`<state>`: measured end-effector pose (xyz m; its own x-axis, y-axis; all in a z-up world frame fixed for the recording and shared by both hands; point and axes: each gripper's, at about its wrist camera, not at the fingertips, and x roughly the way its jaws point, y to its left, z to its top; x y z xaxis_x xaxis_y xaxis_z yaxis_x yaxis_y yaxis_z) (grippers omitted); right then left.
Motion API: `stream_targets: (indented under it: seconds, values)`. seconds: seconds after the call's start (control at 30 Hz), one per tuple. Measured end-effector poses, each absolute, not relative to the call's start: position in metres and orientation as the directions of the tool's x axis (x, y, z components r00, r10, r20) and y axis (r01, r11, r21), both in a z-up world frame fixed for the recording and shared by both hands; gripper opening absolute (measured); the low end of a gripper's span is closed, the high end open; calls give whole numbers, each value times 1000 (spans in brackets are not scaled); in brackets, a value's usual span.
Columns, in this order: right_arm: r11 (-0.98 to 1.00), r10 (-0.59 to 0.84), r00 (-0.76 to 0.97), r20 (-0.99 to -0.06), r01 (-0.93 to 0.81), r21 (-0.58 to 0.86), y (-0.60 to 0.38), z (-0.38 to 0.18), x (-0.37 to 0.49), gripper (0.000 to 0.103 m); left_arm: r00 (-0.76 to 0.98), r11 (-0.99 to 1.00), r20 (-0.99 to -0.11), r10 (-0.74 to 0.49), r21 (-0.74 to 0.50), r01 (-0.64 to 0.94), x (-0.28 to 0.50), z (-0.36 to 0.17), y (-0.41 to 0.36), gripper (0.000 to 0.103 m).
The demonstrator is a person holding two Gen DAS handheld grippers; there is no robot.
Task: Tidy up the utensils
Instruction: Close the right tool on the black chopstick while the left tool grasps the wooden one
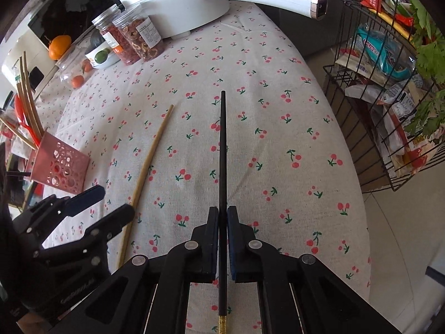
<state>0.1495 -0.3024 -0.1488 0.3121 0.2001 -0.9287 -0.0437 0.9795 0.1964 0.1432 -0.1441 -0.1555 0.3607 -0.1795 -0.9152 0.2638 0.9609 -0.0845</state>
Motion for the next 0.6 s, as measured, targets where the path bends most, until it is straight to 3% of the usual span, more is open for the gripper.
stream_targets:
  seconds: [0.1, 0.3, 0.37, 0.6]
  values:
    - [976, 214, 315, -925, -48, 210, -304, -146, 147, 6, 345, 967, -919, -190, -114, 230, 158, -165, -146, 30]
    - [970, 244, 318, -916, -56, 238, -306, -143, 149, 6, 354, 970, -919, -173, -98, 220, 166, -165, -155, 22]
    - [969, 245, 314, -917, -53, 241, -306, -144, 150, 6, 355, 972, -922, -151, -73, 225, 169, -165, -155, 8]
    - [967, 252, 335, -908, -67, 244, -299, -139, 145, 6, 382, 960, -899, -215, -123, 251, 148, -148, -138, 8]
